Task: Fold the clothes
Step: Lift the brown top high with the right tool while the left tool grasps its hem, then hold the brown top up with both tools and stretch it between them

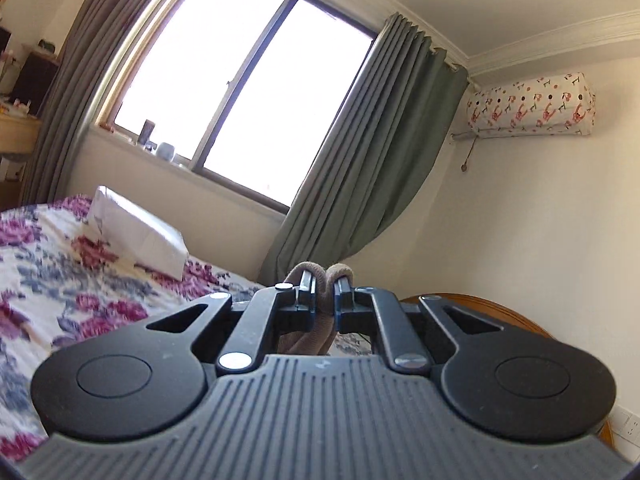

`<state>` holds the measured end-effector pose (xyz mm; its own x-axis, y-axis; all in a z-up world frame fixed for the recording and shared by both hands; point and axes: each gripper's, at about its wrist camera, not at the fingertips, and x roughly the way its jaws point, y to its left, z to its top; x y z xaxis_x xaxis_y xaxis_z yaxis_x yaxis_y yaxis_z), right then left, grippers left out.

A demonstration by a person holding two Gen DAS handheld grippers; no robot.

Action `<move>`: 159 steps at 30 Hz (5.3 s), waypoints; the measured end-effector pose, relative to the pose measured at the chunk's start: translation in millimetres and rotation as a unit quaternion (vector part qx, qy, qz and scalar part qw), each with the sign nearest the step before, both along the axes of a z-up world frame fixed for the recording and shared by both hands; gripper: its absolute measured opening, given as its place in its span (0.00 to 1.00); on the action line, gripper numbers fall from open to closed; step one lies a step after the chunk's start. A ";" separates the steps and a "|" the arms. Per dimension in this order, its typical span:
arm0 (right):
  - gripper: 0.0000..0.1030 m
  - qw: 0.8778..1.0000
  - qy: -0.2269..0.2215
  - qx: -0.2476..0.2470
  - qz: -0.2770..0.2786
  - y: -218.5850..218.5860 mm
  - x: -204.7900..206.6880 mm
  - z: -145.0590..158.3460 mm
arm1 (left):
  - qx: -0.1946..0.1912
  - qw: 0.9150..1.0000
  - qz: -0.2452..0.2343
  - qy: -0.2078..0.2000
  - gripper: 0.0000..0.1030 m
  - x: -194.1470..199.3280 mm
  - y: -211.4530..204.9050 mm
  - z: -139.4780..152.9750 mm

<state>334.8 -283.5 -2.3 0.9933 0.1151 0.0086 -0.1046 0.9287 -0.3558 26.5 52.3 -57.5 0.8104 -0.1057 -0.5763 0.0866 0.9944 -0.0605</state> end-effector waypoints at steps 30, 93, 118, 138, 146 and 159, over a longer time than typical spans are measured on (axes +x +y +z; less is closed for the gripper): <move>0.08 0.985 -0.154 -0.002 0.073 72.1 -161.6 223.4 | -0.106 0.939 -0.145 -0.293 0.87 -21.7 -37.2 71.3; 0.08 0.963 -0.072 0.201 0.163 -59.0 -243.8 211.6 | 0.090 0.878 0.054 -0.468 0.02 -62.8 18.0 229.4; 0.08 0.960 -0.046 0.195 0.197 -72.3 -244.4 207.9 | 0.123 0.872 0.047 -0.472 0.02 -5.0 20.5 222.8; 0.10 0.843 0.256 0.422 0.213 -67.2 -15.4 -29.7 | 0.211 0.868 0.053 -0.446 0.02 142.1 -2.6 138.3; 0.17 0.682 0.336 0.578 0.298 -12.8 -5.3 -149.1 | 0.308 0.833 0.068 -0.455 0.02 149.3 -28.3 153.9; 0.01 0.775 0.266 0.460 0.340 49.9 -73.8 -153.4 | 0.283 0.850 0.143 -0.422 0.00 147.3 -3.2 159.8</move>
<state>261.1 -233.7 -155.7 0.5962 0.8028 0.0077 -0.5862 0.4287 0.6874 173.8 49.1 102.3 0.9063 0.2658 0.3287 -0.3881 0.8313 0.3979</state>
